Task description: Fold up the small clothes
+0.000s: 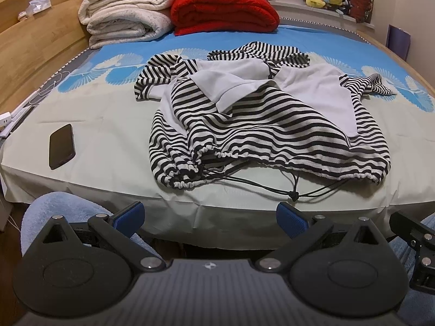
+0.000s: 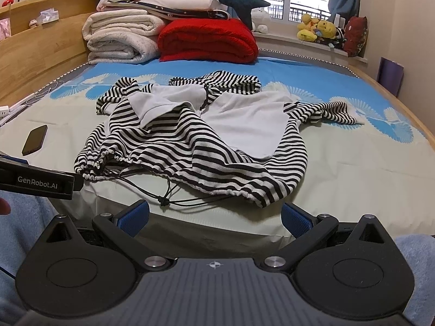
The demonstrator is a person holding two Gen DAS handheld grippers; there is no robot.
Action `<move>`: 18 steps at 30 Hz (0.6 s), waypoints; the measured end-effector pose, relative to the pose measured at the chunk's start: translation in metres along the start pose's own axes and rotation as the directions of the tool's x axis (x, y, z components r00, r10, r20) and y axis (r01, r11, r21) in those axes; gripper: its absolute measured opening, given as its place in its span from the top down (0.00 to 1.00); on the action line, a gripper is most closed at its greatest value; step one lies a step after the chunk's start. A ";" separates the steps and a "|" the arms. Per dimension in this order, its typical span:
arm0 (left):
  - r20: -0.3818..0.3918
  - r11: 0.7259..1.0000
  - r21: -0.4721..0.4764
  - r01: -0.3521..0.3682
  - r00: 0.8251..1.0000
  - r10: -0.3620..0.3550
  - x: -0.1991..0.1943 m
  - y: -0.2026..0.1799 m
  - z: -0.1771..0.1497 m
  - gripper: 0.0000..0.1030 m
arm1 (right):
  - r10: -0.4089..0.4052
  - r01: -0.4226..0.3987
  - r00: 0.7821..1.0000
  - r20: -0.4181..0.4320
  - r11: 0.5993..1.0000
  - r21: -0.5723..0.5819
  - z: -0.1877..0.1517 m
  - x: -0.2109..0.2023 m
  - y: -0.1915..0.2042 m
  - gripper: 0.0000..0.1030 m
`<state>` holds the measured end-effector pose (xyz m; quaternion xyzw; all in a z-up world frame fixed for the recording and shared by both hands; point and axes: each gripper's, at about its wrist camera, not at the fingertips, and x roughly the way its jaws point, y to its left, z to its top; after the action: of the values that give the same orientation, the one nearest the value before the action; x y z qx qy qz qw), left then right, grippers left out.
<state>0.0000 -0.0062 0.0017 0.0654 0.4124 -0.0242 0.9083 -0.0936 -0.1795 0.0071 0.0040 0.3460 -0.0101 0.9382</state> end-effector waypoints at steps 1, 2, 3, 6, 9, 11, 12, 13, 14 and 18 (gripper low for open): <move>-0.001 1.000 0.000 0.000 1.000 0.000 0.000 0.000 0.000 0.00 | 0.000 0.000 1.000 -0.001 1.000 0.000 0.000 0.000 0.000 0.01; -0.001 1.000 0.000 0.000 1.000 0.000 0.000 0.000 0.000 0.00 | 0.000 0.000 1.000 -0.001 1.000 0.000 0.000 0.000 0.000 0.01; 0.000 1.000 0.000 0.001 1.000 -0.001 0.000 0.000 0.000 0.00 | 0.000 0.000 1.000 -0.001 1.000 0.000 0.000 0.000 0.000 0.01; 0.000 1.000 0.002 0.000 1.000 0.000 0.001 0.000 0.000 0.00 | 0.000 0.000 1.000 -0.002 1.000 0.000 0.000 0.000 0.000 0.01; -0.001 1.000 0.001 0.001 1.000 -0.001 0.001 -0.001 0.000 0.00 | 0.000 0.000 1.000 -0.006 1.000 0.000 0.000 0.001 0.000 0.01; 0.000 1.000 0.001 0.001 1.000 -0.001 0.001 -0.001 0.000 0.00 | 0.000 0.000 1.000 -0.008 1.000 -0.001 -0.001 0.001 0.000 0.01; 0.000 1.000 0.001 0.001 1.000 -0.001 0.001 -0.001 0.000 0.00 | 0.000 0.000 1.000 -0.009 1.000 -0.001 -0.001 0.001 0.000 0.01; 0.000 1.000 0.002 0.001 1.000 -0.001 0.001 -0.001 0.000 0.00 | 0.001 -0.001 1.000 -0.009 1.000 0.000 -0.001 0.001 0.000 0.01; 0.000 1.000 0.002 0.001 1.000 -0.001 0.001 -0.001 0.000 0.00 | 0.001 -0.001 1.000 -0.010 1.000 -0.001 -0.001 0.001 0.000 0.01; -0.003 1.000 0.002 0.003 1.000 -0.003 0.002 -0.001 -0.001 0.00 | 0.001 -0.002 1.000 -0.012 1.000 -0.002 -0.001 0.001 0.000 0.01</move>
<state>0.0006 -0.0075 -0.0008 0.0659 0.4136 -0.0257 0.9077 -0.0931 -0.1795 0.0057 0.0036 0.3517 -0.0091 0.9361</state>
